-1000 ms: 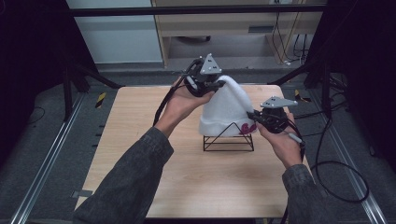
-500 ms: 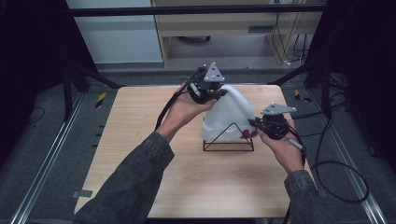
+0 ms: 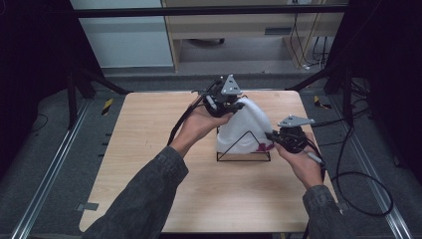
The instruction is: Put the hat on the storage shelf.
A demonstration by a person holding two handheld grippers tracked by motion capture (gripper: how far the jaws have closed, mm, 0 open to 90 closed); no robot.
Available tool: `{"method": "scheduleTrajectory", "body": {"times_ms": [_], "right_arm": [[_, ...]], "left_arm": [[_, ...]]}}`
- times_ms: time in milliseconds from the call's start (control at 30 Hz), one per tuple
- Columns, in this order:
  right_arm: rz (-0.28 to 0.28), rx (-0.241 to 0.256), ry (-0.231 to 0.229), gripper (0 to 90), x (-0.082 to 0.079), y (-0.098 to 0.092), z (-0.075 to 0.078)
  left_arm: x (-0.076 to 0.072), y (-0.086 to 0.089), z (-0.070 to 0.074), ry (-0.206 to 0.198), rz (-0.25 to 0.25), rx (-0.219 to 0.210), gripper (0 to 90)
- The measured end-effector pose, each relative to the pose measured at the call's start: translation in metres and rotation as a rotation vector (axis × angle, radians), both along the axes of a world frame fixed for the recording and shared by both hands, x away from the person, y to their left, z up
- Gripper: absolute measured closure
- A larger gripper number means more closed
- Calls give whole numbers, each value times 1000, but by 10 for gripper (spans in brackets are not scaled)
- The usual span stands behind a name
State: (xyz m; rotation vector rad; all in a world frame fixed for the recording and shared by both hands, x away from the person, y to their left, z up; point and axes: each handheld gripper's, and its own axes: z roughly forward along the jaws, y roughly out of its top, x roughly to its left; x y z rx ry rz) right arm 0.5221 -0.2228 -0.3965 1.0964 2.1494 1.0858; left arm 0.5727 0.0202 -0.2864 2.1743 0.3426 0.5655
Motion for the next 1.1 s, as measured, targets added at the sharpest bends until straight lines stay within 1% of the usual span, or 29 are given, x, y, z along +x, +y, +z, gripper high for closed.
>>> {"method": "scheduleTrajectory", "body": {"times_ms": [200,300,367,467,600,767,933,967,1000,1100], "right_arm": [[4,-16,4,816,0,-1,-1],[-1,-14,10,813,0,-2,-4],[-9,-9,24,810,0,-4,-8],[-7,-12,32,809,0,-4,-11],[-8,-5,39,809,-1,-6,-15],[-12,-7,49,806,-3,-8,-17],[-14,-7,66,772,-4,-8,-22],[-15,-10,63,761,-4,-8,-22],[-20,-2,62,750,-4,-9,-21],[-29,3,56,727,-5,-12,-20]], "left_arm": [[0,-1,-2,11,0,0,796],[0,-3,-4,17,-4,1,796],[-1,-5,-5,22,-7,6,796],[-1,-8,-9,26,-11,13,796],[0,-10,-11,38,-17,21,794],[0,-11,-15,56,-23,30,793],[-1,-14,-19,64,-28,39,789],[0,-14,-20,67,-28,42,788],[0,-14,-20,68,-27,43,785],[1,-15,-22,79,-26,30,778]]}}
